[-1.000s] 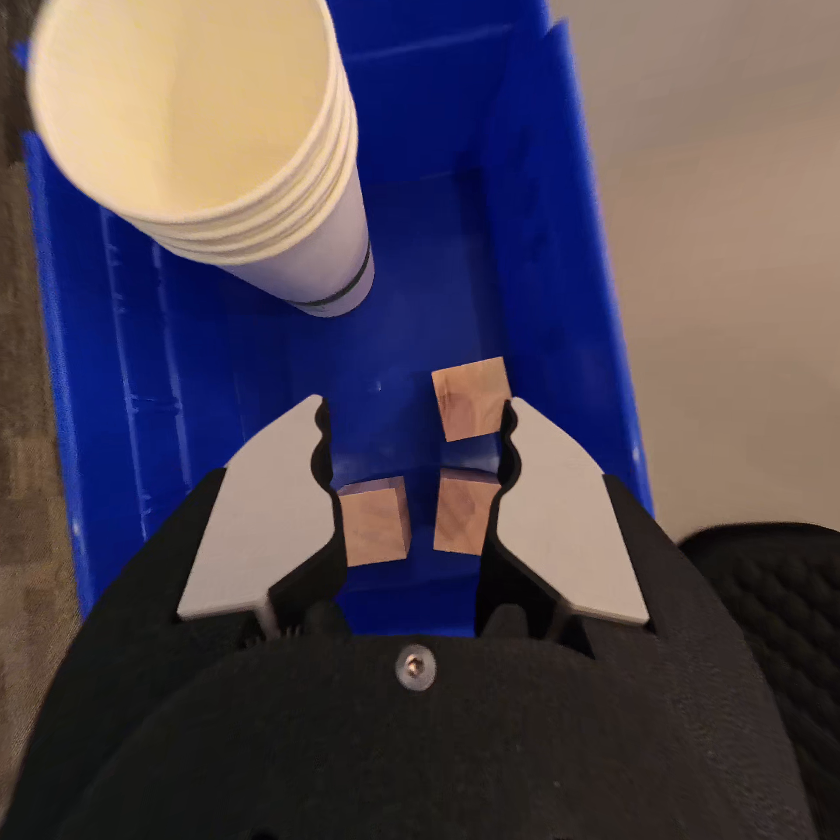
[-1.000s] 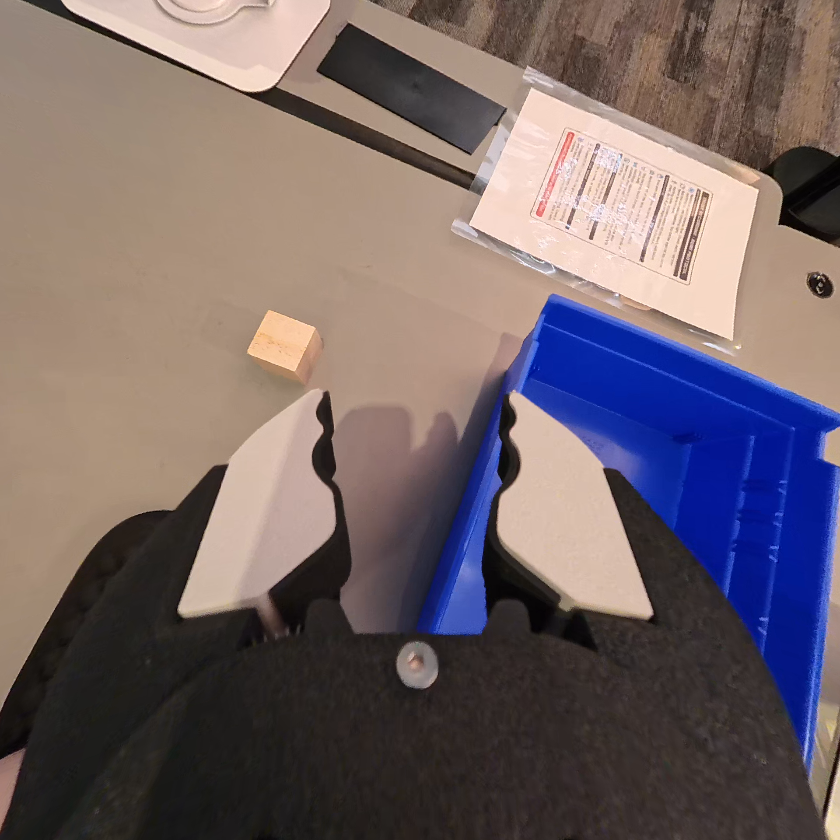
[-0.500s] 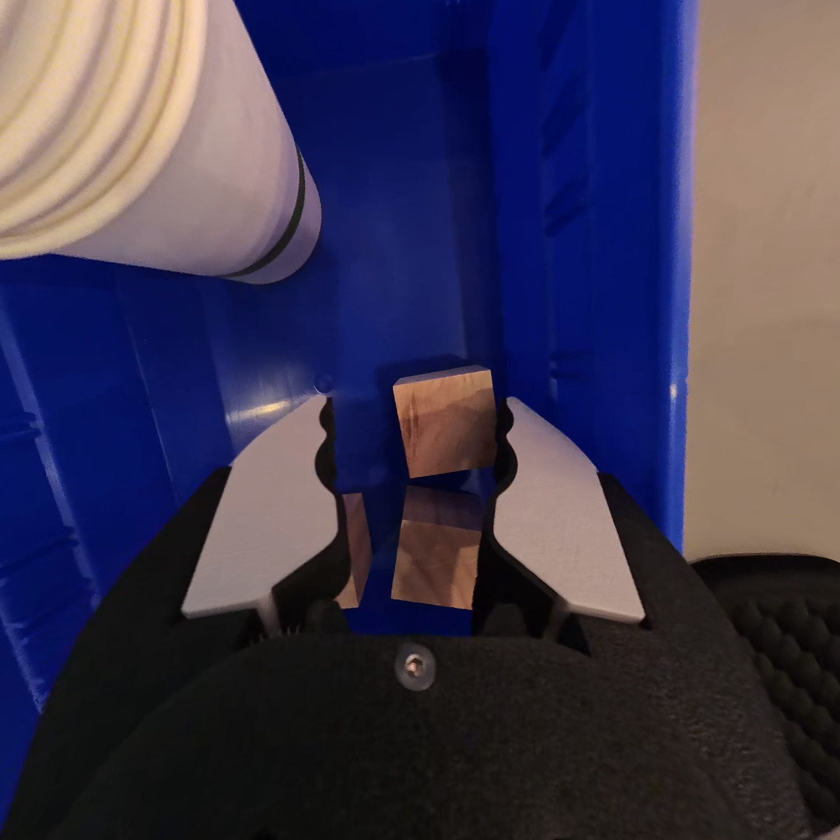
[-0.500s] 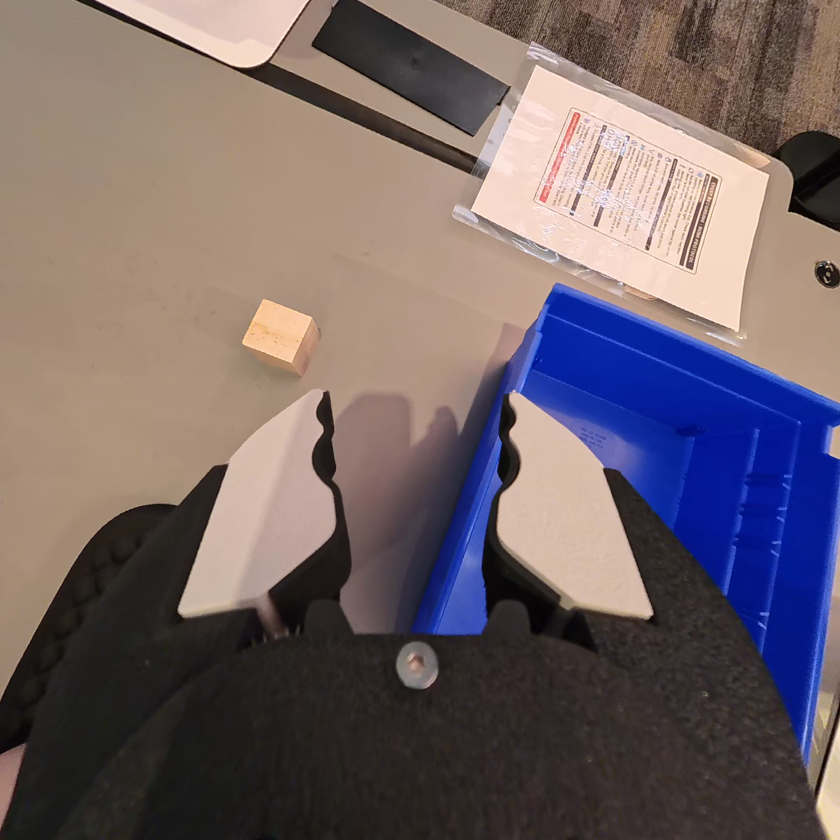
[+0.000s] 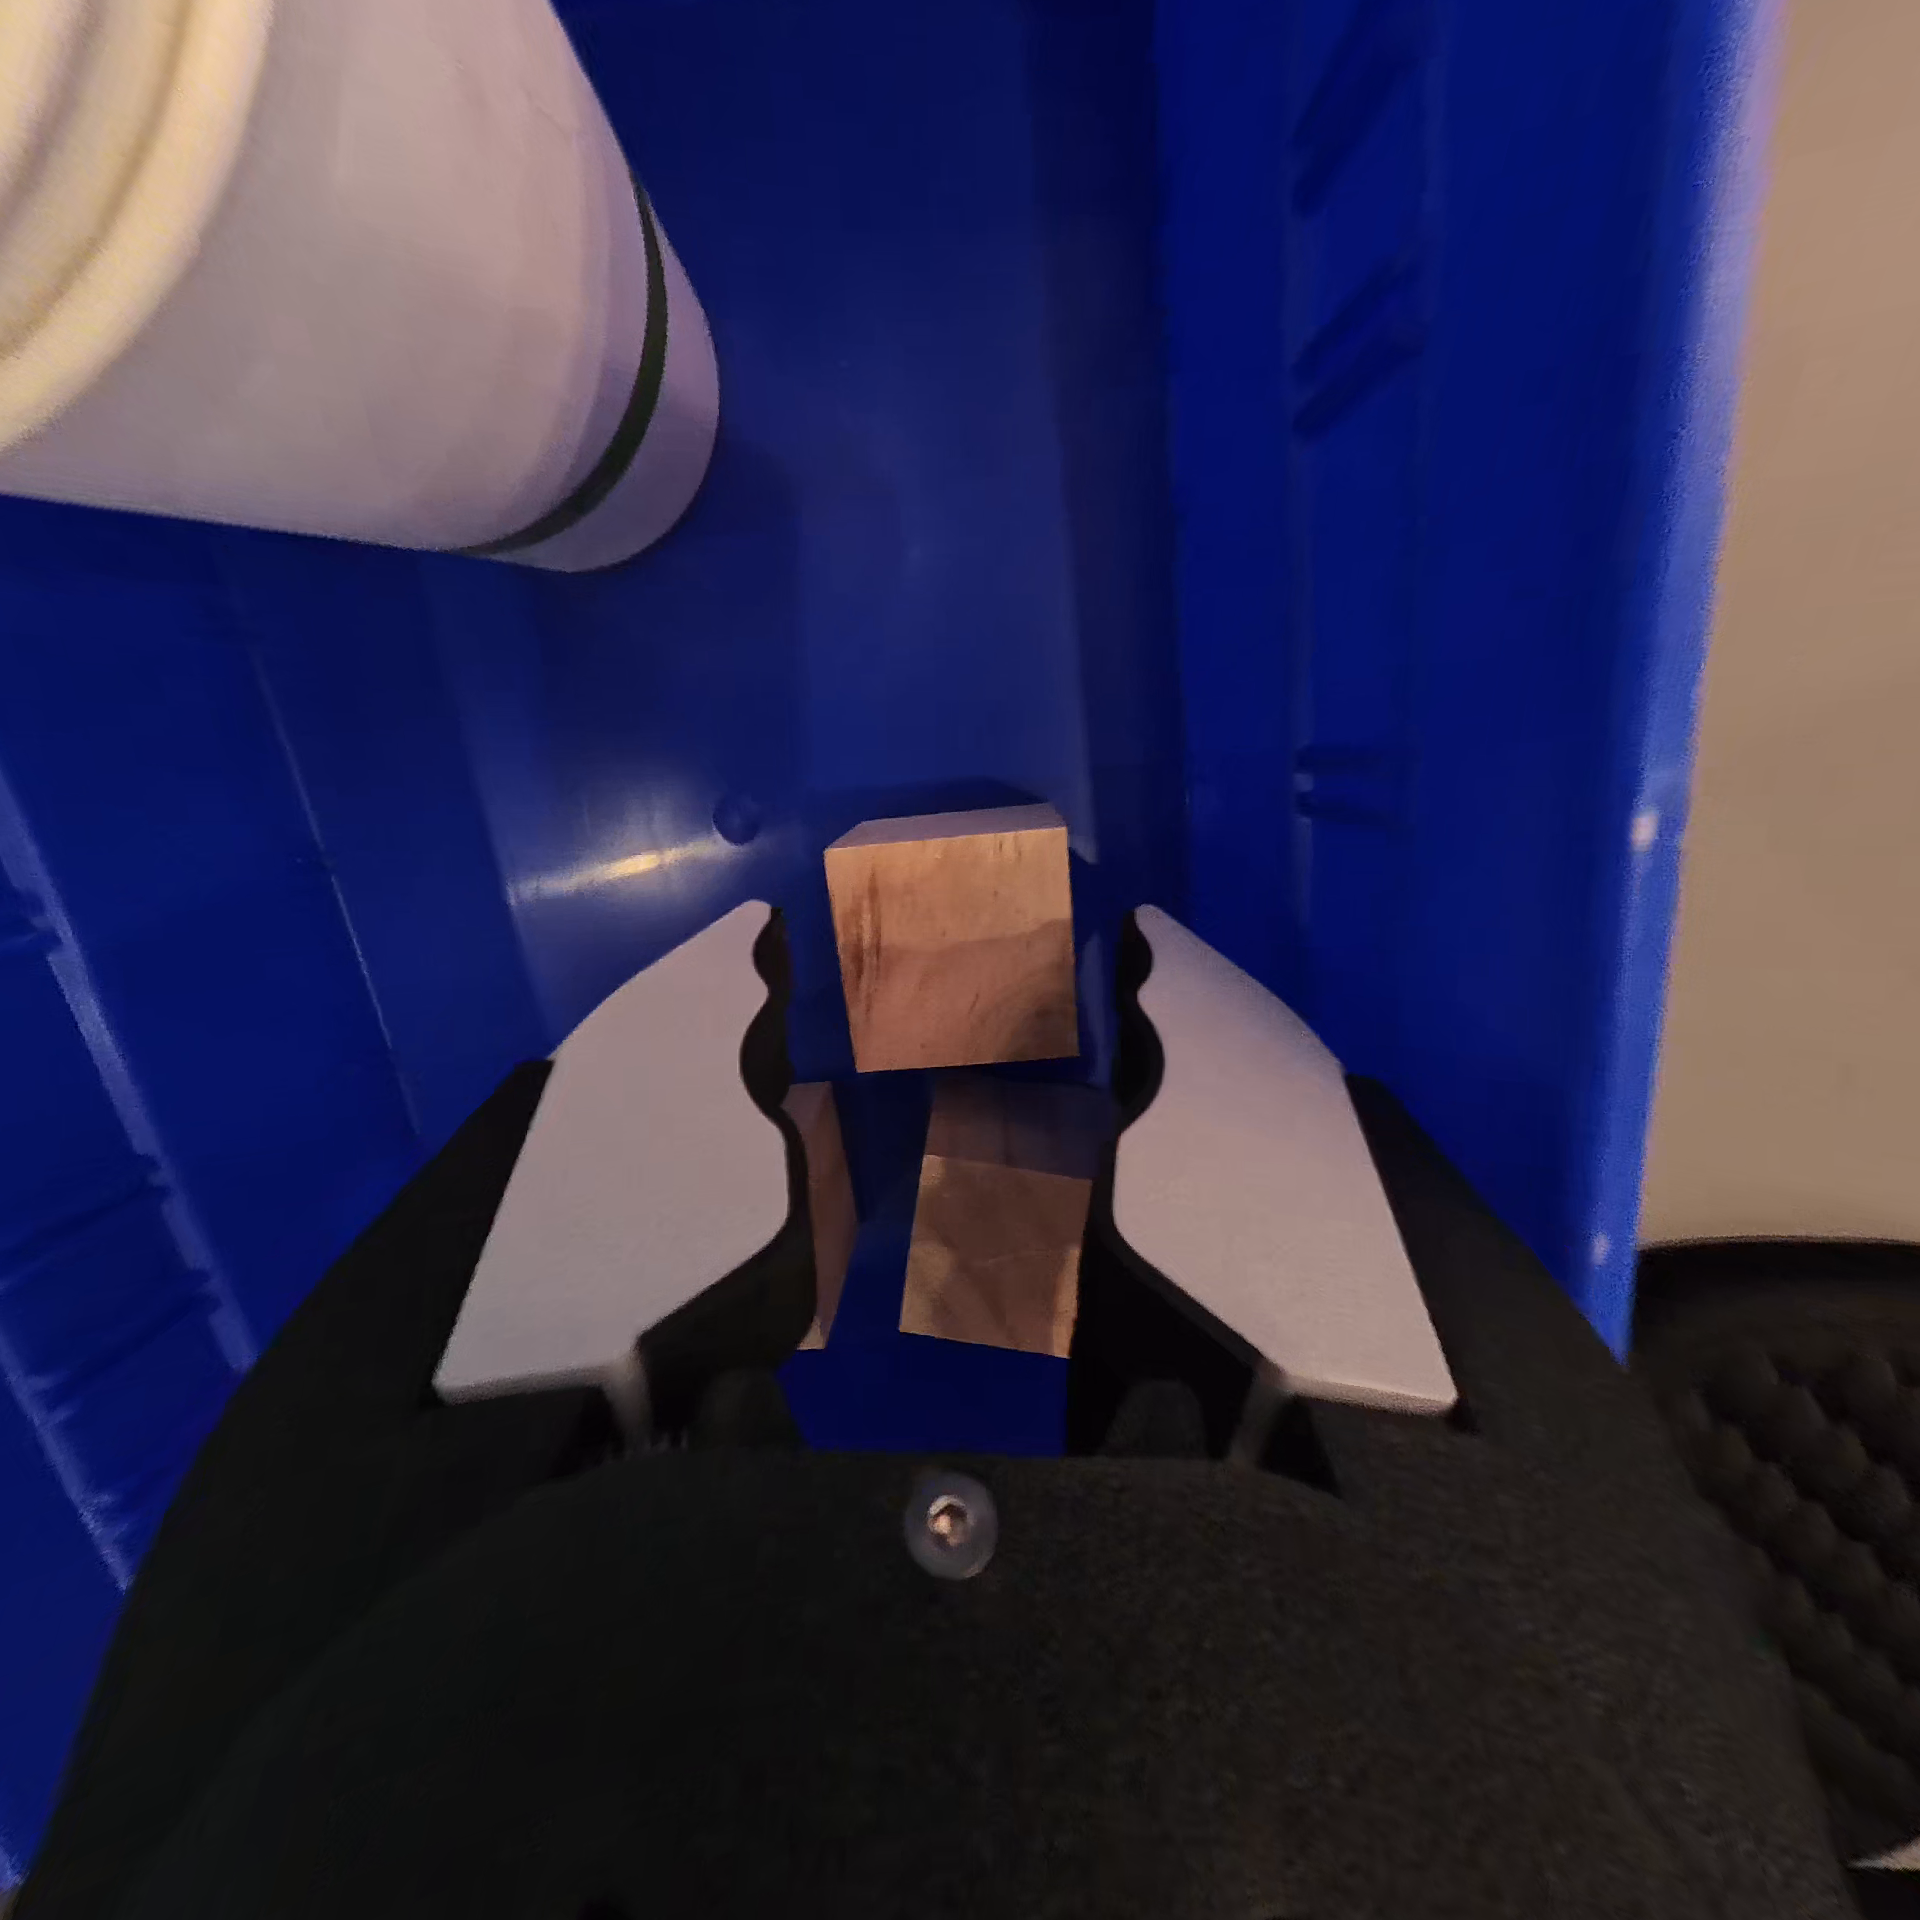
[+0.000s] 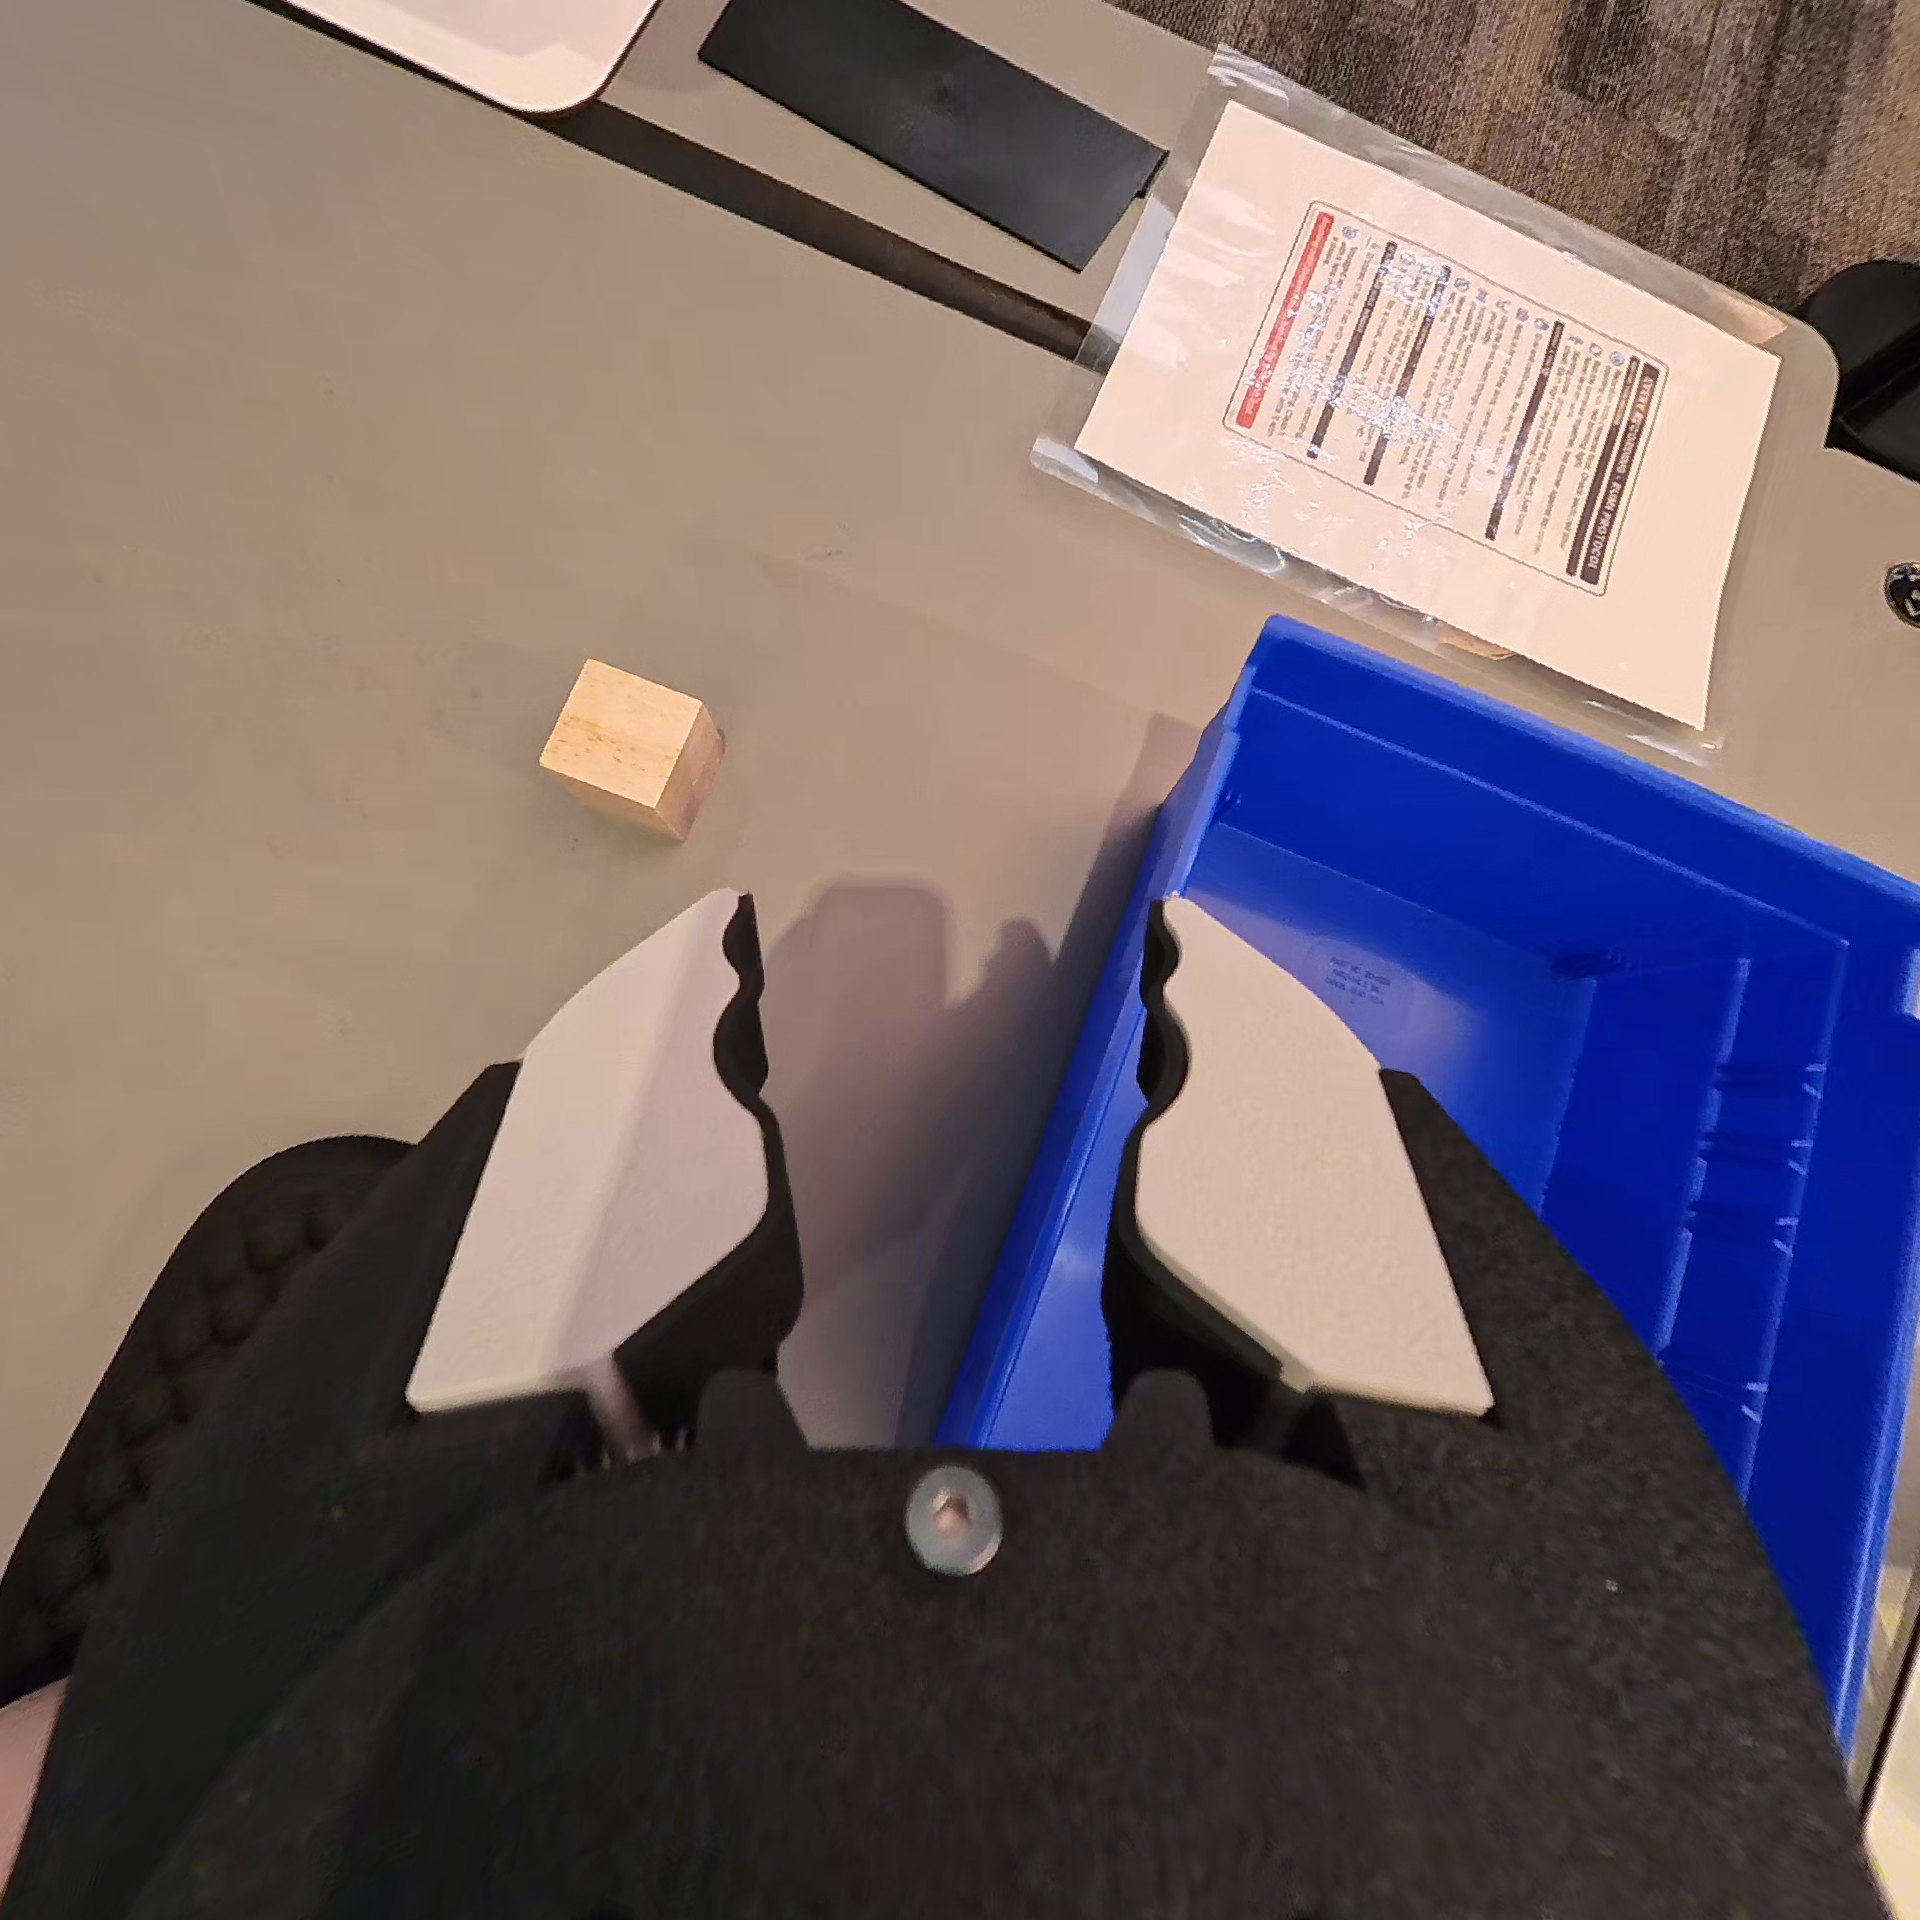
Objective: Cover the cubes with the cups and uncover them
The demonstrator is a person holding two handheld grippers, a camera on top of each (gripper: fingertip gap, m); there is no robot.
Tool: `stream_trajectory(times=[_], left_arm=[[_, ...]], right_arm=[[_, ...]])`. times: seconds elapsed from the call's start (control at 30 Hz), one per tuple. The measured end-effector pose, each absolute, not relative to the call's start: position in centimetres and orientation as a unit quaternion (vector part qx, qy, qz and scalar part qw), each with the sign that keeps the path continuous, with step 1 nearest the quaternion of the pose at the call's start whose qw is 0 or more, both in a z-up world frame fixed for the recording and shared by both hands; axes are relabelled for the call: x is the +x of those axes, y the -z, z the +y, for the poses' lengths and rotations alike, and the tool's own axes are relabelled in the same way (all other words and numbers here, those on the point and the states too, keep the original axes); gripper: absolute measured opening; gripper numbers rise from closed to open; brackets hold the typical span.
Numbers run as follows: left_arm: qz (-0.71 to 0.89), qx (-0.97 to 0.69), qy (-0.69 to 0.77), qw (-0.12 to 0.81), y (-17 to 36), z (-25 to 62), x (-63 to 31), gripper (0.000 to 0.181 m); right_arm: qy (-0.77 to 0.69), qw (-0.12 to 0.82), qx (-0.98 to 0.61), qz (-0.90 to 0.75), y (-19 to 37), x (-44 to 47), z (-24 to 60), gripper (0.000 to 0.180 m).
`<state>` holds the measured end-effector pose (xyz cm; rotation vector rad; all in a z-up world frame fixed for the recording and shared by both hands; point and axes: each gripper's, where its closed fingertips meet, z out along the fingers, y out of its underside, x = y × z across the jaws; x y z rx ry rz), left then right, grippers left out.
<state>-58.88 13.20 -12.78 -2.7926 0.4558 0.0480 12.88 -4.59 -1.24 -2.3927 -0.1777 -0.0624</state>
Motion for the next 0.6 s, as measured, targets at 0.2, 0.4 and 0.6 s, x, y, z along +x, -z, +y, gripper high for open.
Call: stream_trajectory(times=[0.2, 0.4, 0.6], left_arm=[[0.155, -0.975, -0.007, 0.157, 13.2, 13.3, -59.0, 0.045], [0.182, -0.965, -0.019, 0.187, 10.3, 13.2, -60.1, 0.045], [0.266, -0.918, -0.054, 0.291, -0.8, 12.6, -58.0, 0.045]], right_arm=[[0.024, 0.359, -0.930, -0.069, 1.4, 12.9, -4.7, 0.070], [0.022, 0.354, -0.933, -0.068, 1.7, 13.1, -5.0, 0.069], [0.026, 0.354, -0.933, -0.055, 1.7, 13.7, -5.1, 0.069]])
